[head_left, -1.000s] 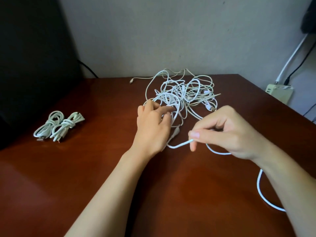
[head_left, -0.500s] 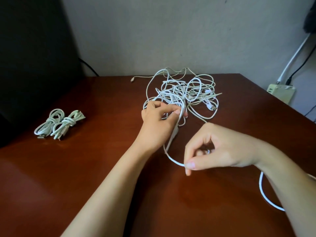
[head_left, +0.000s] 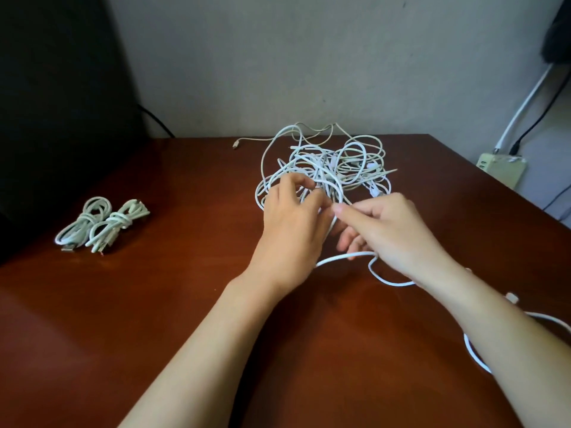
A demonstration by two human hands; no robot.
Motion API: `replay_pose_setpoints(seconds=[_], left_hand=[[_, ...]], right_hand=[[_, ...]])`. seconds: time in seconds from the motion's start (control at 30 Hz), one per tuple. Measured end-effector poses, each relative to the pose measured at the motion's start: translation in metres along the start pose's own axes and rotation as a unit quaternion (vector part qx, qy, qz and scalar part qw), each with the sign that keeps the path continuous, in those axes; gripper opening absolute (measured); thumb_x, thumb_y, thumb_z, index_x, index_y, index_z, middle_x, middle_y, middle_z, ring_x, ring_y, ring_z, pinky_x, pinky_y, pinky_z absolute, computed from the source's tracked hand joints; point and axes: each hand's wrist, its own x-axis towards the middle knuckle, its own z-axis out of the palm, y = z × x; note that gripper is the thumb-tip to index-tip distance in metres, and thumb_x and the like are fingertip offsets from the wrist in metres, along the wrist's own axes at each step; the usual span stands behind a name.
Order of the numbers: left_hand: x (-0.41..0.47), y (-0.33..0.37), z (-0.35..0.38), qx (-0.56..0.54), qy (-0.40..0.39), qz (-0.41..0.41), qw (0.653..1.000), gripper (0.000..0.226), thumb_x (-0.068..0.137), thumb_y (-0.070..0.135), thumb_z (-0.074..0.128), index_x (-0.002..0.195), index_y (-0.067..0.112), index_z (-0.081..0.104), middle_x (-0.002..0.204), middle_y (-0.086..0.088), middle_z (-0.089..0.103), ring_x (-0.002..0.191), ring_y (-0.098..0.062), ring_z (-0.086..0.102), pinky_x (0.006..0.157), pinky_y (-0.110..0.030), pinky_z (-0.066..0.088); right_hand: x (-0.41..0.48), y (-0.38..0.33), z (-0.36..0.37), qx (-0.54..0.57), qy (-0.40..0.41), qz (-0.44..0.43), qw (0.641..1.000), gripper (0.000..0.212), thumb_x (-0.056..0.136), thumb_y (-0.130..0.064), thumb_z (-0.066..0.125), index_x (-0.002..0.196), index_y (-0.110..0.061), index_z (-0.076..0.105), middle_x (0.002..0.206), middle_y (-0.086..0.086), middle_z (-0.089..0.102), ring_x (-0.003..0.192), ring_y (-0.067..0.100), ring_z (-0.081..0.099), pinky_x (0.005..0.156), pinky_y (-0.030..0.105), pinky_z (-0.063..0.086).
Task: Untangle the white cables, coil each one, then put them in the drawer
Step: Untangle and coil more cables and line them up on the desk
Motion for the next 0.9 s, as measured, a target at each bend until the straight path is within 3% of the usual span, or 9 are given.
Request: replay_pose_setpoints(seconds=[0.13,0.27,0.37,0.43,0.53,0.6,0.67,0.77,0.9], left_hand=[[0.000,-0.006,-0.003,0.035,-0.023,0.044,0.998,0.035,0.092,0.036,0.035,0.093,0.012,0.061,0.119,-0.015,0.047,0.110,-0.034,0.043,0.094,-0.042,0.037],[0.008,-0.005,-0.016,-0.130,-0.049,-0.026,0.990,0.015,0.097,0.029,0.048,0.082,0.029,0.051,0.105,0.009,0.045,0.105,-0.013,0.035,0.092,-0.016,0.024],[0.011,-0.005,-0.032,-0.243,-0.037,-0.032,0.969,0.014,0.090,0.036,0.050,0.077,0.032,0.053,0.101,0.013,0.049,0.106,-0.007,0.042,0.099,-0.023,0.027],[0.013,-0.006,-0.038,-0.370,-0.011,-0.045,0.928,0.012,0.085,0.035,0.054,0.074,0.030,0.058,0.111,0.010,0.045,0.116,-0.001,0.041,0.104,-0.024,0.031],[0.015,-0.007,-0.045,-0.528,0.043,-0.075,0.845,0.015,0.080,0.029,0.058,0.066,0.030,0.064,0.114,0.011,0.048,0.127,-0.010,0.034,0.115,-0.039,0.023],[0.017,-0.008,-0.052,-0.622,0.075,-0.107,0.772,0.027,0.087,0.025,0.052,0.063,0.026,0.065,0.113,0.011,0.059,0.125,-0.014,0.042,0.116,-0.039,0.021],[0.017,-0.009,-0.057,-0.674,0.099,-0.142,0.719,0.033,0.093,0.028,0.046,0.064,0.024,0.062,0.118,0.007,0.063,0.125,-0.015,0.051,0.114,-0.033,0.029],[0.015,-0.007,-0.057,-0.668,0.105,-0.158,0.719,0.013,0.091,0.029,0.048,0.079,0.024,0.047,0.123,0.007,0.061,0.124,-0.018,0.055,0.109,-0.033,0.035],[0.014,-0.002,-0.054,-0.652,0.111,-0.177,0.729,0.019,0.098,0.022,0.042,0.079,0.024,0.043,0.122,0.006,0.060,0.118,-0.022,0.060,0.105,-0.038,0.040]], right_hand=[[0.004,0.002,-0.003,-0.041,0.059,-0.021,0.997,0.039,0.089,-0.010,0.055,0.051,-0.011,0.065,0.043,0.000,0.061,0.034,0.006,0.051,0.048,0.010,0.041],[0.012,0.009,-0.017,-0.080,0.180,-0.021,0.980,0.037,0.085,-0.012,0.054,0.049,-0.012,0.063,0.038,-0.008,0.055,0.034,0.004,0.049,0.046,0.008,0.038],[0.017,0.018,-0.022,-0.089,0.231,-0.005,0.969,0.040,0.082,-0.012,0.052,0.043,-0.013,0.060,0.041,-0.007,0.058,0.042,0.002,0.052,0.052,0.015,0.041],[0.020,0.022,-0.022,-0.095,0.244,0.007,0.965,0.042,0.081,-0.013,0.053,0.040,-0.017,0.057,0.043,-0.001,0.058,0.049,0.006,0.055,0.054,0.015,0.041],[0.023,0.027,-0.022,-0.104,0.240,0.025,0.965,0.041,0.082,-0.015,0.055,0.041,-0.018,0.057,0.037,-0.003,0.053,0.048,0.006,0.054,0.053,0.011,0.040],[0.024,0.029,-0.023,-0.095,0.243,0.042,0.964,0.038,0.082,-0.016,0.055,0.044,-0.015,0.060,0.033,-0.005,0.049,0.041,0.004,0.050,0.043,0.007,0.035],[0.024,0.030,-0.025,-0.096,0.254,0.051,0.961,0.037,0.081,-0.016,0.055,0.044,-0.014,0.060,0.035,-0.005,0.049,0.042,0.006,0.050,0.043,0.009,0.037],[0.024,0.031,-0.025,-0.111,0.251,0.058,0.960,0.038,0.080,-0.017,0.056,0.043,-0.014,0.058,0.033,-0.004,0.046,0.050,0.014,0.050,0.053,0.022,0.038],[0.023,0.032,-0.022,-0.148,0.251,0.018,0.957,0.033,0.077,-0.016,0.057,0.050,0.002,0.057,0.038,0.009,0.042,0.046,0.015,0.039,0.050,0.027,0.030]])
